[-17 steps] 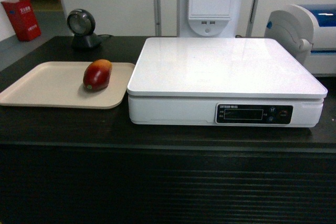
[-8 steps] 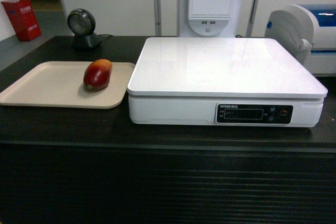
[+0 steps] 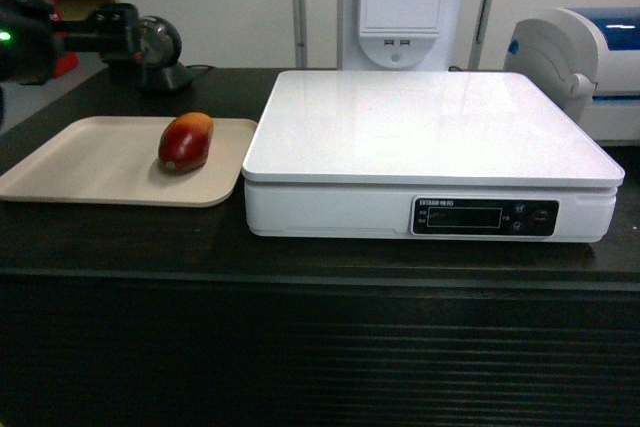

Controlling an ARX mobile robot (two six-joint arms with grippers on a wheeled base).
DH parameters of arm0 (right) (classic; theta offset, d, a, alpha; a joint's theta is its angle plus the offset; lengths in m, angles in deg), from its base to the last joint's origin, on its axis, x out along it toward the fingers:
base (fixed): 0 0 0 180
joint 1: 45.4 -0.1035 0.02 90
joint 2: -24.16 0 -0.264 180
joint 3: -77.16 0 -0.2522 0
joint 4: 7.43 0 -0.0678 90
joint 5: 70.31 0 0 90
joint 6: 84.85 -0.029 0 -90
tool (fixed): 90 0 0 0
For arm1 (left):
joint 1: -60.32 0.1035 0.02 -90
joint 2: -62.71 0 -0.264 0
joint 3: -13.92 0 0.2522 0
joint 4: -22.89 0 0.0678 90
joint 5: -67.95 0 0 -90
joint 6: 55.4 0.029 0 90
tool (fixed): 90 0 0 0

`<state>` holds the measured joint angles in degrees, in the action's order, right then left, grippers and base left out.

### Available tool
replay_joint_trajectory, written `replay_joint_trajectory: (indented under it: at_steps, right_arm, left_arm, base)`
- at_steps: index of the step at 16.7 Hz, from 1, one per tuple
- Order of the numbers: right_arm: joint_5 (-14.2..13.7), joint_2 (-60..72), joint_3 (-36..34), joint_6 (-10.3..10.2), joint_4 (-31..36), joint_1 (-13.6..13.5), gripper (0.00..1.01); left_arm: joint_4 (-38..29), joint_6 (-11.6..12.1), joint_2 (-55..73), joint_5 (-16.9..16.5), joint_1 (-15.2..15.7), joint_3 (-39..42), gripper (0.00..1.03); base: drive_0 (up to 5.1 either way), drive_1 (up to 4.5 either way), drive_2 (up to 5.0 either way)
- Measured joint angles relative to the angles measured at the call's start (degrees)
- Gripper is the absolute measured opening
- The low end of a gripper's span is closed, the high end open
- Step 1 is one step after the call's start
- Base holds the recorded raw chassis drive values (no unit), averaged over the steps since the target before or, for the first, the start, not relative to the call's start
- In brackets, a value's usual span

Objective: Place dark red mango on scale at checkout

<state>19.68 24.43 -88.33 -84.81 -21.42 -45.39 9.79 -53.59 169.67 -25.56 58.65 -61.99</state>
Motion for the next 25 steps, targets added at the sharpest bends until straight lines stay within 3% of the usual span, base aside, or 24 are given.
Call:
replay_joint_trajectory:
  at_steps: [4,7,10,15,16,18,23,25]
  right_arm:
    - [0.00,0.00,0.00,0.00,0.00,0.00,0.98]
    - [0.02,0.00,0.00,0.00,0.02,0.00,0.98]
    - [0.00,-0.02,0.00,0.00,0.00,0.00,0.98]
    - [0.02,0.00,0.00,0.00,0.02,0.00,0.98]
    - [0.02,-0.02,0.00,0.00,0.02,0.00,0.98]
    - [0.02,0.00,0.00,0.00,0.02,0.00,0.98]
    - [0.02,0.00,0.00,0.00,0.02,0.00,0.98]
    - [0.00,-0.02,0.00,0.00,0.02,0.00,0.98]
  left_arm:
    - [14.12,3.41,16.06,-1.73,-4.15,-20.20,0.98]
    - [19.91,4.52,20.98,-1.97,-4.44,-26.51,0.98]
    - [23.80,5.46,25.00,0.42,-3.74,-33.24,0.98]
    - [30.88,5.01,29.48,-0.07,-2.19,-39.54,0.98]
    - [35.06,3.43,31.87,-1.88,-0.98,-42.93,0.98]
    - [35.58,3.23,34.10,-3.85,-0.09,-43.93,0.98]
    - [33.33,9.29,35.58,-3.74,0.02,-44.85,0.98]
    - [33.53,11.10,36.02,-3.39,0.02,-44.94,0.80]
  base:
    - [0.0,0.00,0.0]
    - [0.0,0.00,0.0]
    - [0.0,0.00,0.0]
    - [0.0,0.00,0.0]
    - [0.0,0.00,0.0]
    - [0.0,0.00,0.0]
    - [0.0,0.00,0.0]
    - [0.0,0.00,0.0]
